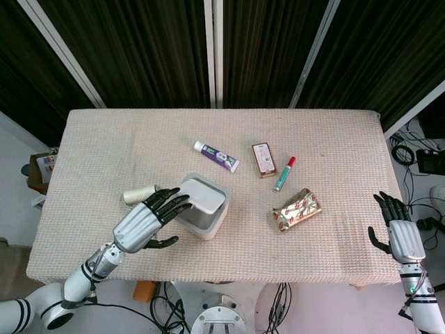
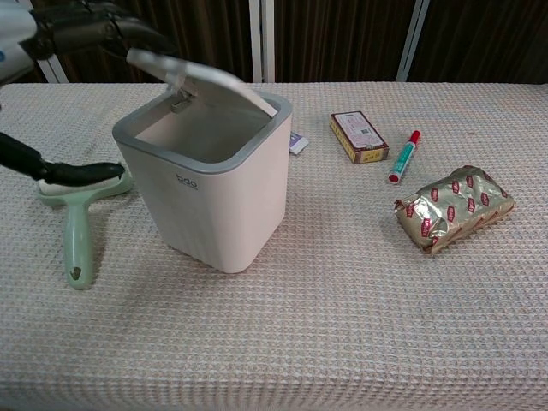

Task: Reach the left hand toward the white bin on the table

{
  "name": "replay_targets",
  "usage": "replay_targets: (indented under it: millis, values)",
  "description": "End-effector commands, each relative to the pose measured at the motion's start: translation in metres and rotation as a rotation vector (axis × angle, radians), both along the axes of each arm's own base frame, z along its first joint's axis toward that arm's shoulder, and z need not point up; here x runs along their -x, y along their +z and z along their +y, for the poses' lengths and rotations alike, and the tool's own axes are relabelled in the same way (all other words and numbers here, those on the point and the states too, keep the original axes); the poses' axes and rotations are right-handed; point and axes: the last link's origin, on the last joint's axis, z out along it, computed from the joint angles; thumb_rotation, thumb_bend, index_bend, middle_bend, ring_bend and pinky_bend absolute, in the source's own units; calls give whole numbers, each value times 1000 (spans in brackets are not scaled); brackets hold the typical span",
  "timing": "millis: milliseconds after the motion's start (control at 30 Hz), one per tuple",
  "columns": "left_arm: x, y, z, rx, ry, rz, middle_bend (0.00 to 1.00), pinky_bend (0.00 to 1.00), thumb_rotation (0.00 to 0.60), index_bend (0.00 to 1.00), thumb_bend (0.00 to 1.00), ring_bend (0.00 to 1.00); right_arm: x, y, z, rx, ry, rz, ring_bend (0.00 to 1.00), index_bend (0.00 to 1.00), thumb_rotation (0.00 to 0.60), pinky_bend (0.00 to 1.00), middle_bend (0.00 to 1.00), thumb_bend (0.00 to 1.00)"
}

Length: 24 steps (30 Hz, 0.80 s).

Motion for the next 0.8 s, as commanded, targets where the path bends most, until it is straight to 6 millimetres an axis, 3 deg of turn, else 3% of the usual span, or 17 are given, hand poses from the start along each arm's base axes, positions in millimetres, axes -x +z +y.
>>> replay_targets:
  millis: [33, 200, 400, 533, 800]
  values:
    - [21, 23, -8, -109, 54, 4, 94, 209, 463, 96, 188, 85, 0, 1, 1, 3, 1, -2, 0, 0, 600, 0, 0, 377]
    - [75, 43, -28, -157, 259, 25, 109, 209, 455, 95, 174, 85, 0, 2, 5, 9, 2, -4, 0, 0, 600, 0, 0, 377]
    - [142, 51, -58, -122, 514, 85, 116, 209, 455, 106, 160, 85, 0, -1, 21, 12, -3, 33, 0, 0, 600, 0, 0, 374]
    - [163, 56, -73, -102, 590, 81, 118, 209, 450, 107, 160, 85, 3, -8, 41, 8, -38, 66, 0, 0, 600, 0, 0, 361]
    - [172, 59, -78, -107, 609, 64, 119, 209, 438, 108, 161, 85, 1, -9, 56, 42, -35, 88, 0, 0, 600, 0, 0, 360]
